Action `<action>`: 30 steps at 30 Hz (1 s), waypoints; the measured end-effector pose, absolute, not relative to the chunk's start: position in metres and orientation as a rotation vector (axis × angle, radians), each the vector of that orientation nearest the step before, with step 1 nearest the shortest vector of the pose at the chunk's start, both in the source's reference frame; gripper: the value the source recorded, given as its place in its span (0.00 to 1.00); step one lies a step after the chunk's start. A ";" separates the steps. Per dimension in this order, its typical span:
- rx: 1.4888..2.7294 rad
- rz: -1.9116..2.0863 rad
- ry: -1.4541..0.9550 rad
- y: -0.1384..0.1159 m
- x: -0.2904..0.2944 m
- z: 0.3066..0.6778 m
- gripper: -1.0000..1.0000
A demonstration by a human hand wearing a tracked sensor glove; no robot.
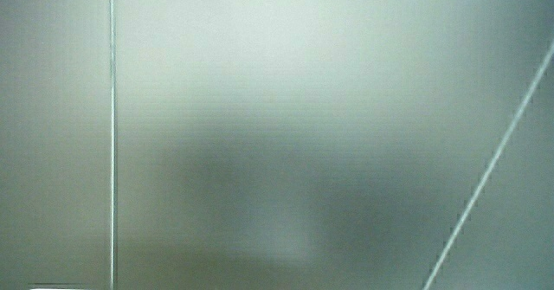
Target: Place coca cola
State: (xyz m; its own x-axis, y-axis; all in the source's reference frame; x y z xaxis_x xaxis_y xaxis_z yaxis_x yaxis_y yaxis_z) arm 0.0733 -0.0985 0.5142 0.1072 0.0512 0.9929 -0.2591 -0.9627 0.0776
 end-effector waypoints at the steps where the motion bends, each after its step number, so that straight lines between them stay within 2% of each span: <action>1: 2.185 1.914 -0.226 -0.102 0.071 0.515 0.50; 3: 2.185 1.962 -0.323 -0.107 0.067 0.518 0.50; 25: 2.226 1.856 -0.125 -0.099 0.078 0.547 0.50; 30: 2.223 1.884 -0.157 -0.098 0.083 0.549 0.50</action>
